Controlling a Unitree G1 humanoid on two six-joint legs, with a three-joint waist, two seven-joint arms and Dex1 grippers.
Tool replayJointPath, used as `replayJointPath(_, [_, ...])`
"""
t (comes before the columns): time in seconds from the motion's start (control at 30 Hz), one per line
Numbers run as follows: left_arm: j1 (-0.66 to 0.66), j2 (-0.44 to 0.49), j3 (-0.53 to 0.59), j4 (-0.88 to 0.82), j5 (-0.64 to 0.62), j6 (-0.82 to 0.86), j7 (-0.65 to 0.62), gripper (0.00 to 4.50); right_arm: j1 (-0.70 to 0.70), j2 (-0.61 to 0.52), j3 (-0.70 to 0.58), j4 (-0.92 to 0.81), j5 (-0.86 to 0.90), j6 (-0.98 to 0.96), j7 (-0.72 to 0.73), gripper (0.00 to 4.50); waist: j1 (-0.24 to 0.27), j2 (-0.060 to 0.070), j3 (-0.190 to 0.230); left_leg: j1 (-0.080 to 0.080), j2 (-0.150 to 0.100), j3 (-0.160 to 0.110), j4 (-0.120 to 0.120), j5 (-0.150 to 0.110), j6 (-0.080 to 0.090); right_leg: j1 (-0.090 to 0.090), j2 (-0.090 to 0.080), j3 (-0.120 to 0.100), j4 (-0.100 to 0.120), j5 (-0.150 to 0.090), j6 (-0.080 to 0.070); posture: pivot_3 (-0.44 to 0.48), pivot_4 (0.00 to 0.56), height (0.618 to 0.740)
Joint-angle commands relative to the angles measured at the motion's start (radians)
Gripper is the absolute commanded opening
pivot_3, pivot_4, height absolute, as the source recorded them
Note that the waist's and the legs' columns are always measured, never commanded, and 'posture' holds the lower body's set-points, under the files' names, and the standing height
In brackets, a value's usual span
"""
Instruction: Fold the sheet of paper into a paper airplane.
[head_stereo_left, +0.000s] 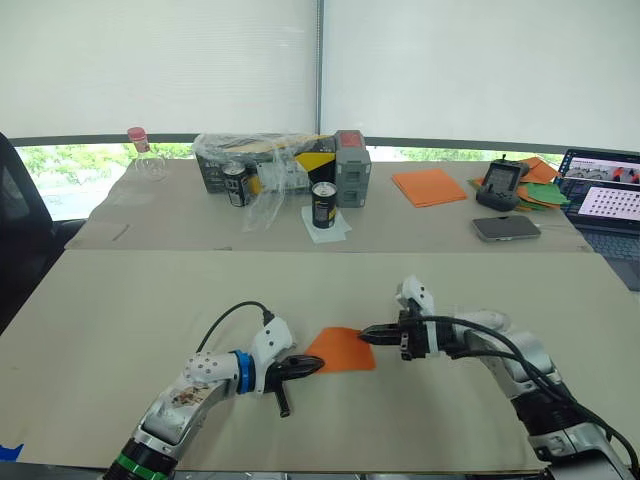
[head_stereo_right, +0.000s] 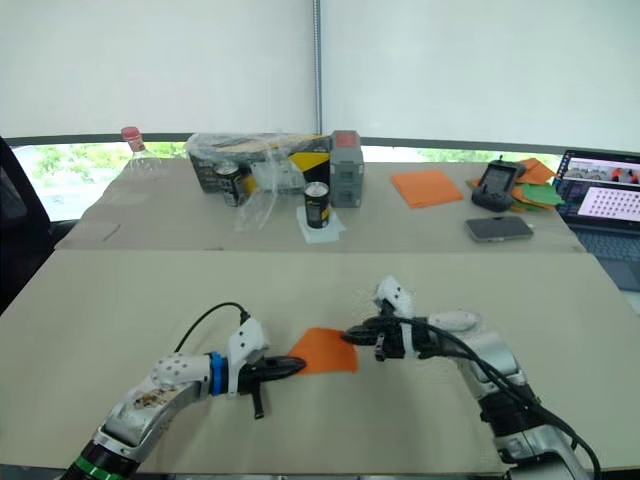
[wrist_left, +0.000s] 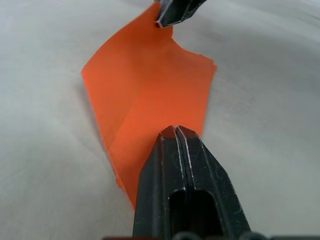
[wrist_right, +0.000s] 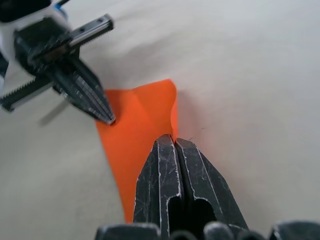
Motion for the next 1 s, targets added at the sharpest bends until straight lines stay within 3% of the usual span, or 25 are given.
replayJointPath(0.03, [0.017,0.005,-0.023,0.032,0.026,-0.012,-0.01,0.0,0.035,-0.017,0.025,-0.032,-0.047,-0.149,0.041,0.01,0.0,0.0,0.0,0.0,0.0,0.0,0.0,0.0,0.0,0.0,0.0,0.0,0.0,0.0,0.0,0.0,0.15,0.74])
replayJointPath(0.27, [-0.003,0.002,-0.011,0.044,0.032,-0.059,-0.012,0.0,0.109,-0.023,0.046,0.114,-0.21,-0.671,0.042,0.01,0.001,0.0,0.0,0.0,0.0,0.001,0.0,0.0,0.0,0.0,0.0,0.0,-0.001,0.0,0.0,0.0,0.15,0.74])
replayJointPath(0.47, [-0.005,0.005,-0.004,0.048,0.028,-0.064,-0.021,0.0,0.098,-0.028,0.061,0.226,-0.343,-0.946,-0.04,0.01,0.0,0.0,0.0,0.0,0.0,0.001,0.0,0.0,0.0,0.0,0.0,0.0,0.0,0.0,0.0,0.0,0.15,0.74])
replayJointPath(0.73, [-0.009,0.004,0.014,0.038,0.013,-0.054,-0.019,0.0,0.094,-0.076,0.136,0.32,-0.477,-1.153,-0.053,0.01,0.0,0.0,0.0,0.002,0.0,0.001,0.0,0.0,0.0,0.001,0.0,0.001,0.0,0.0,0.0,0.0,0.15,0.74])
replayJointPath(0.9, [-0.027,-0.003,0.058,0.01,-0.033,-0.016,-0.013,0.0,0.082,-0.084,0.162,0.348,-0.509,-1.181,-0.079,0.01,0.001,0.0,0.0,0.002,0.0,0.001,0.0,0.0,0.0,0.002,0.0,0.0,-0.001,0.0,0.0,0.0,0.15,0.74])
replayJointPath(1.0, [-0.056,-0.019,0.2,-0.027,-0.154,0.01,0.004,0.0,0.073,-0.078,0.173,0.36,-0.52,-1.171,-0.091,0.01,0.0,0.0,0.0,0.002,0.0,0.0,0.0,0.0,0.0,0.002,0.0,0.0,0.0,0.0,0.0,0.0,0.15,0.74])
